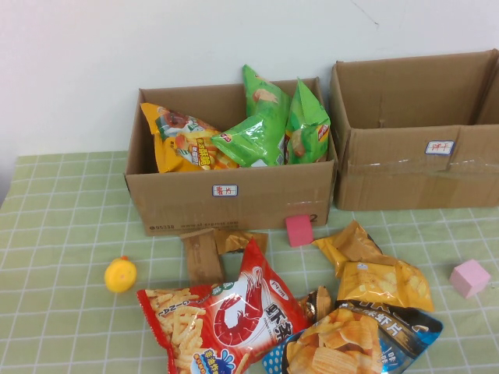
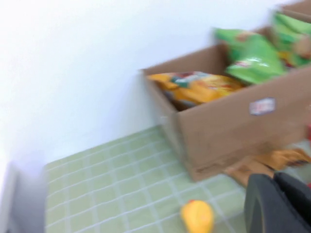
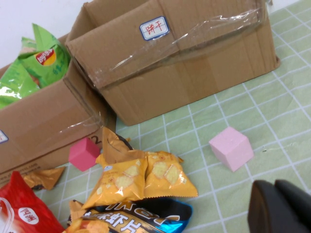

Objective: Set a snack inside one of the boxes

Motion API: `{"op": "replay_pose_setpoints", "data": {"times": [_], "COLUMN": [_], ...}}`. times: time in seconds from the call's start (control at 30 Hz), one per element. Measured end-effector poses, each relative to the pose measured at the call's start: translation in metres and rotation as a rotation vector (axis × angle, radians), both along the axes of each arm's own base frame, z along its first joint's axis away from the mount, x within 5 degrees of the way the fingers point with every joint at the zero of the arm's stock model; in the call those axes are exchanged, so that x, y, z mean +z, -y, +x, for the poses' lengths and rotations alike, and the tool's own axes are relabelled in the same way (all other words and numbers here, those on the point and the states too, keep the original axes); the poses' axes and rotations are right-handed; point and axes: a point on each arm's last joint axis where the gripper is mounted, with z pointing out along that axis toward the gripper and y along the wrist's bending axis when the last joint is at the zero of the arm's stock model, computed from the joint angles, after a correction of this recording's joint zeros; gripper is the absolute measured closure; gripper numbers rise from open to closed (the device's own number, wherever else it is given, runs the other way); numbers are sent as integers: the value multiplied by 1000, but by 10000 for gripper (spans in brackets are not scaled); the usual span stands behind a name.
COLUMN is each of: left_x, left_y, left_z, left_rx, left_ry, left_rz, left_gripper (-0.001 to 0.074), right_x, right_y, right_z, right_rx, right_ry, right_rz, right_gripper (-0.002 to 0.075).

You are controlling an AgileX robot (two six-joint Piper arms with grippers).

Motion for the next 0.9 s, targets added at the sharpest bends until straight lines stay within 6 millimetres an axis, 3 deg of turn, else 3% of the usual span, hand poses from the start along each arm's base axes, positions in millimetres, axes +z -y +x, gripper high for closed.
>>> {"op": "replay_pose_setpoints", "data": {"times": [0.13,0.43,0.9], "left_x": [-22,-73,-80], "left_y": [-5,-8,-8], "left_z": [-7,0,-1], "left_rx": [101,182,187], "left_ry": [46,-76,-157], "left_rz": [-73,-79,-71], "left_gripper": [736,736,736], "right_x": [0,0,0], "right_y": [0,0,0], "right_z": [0,0,0], "right_rx": [0,0,0], "right_ry": [0,0,0], "right_rz": [1,1,1], "right_gripper": [728,728,728]}}
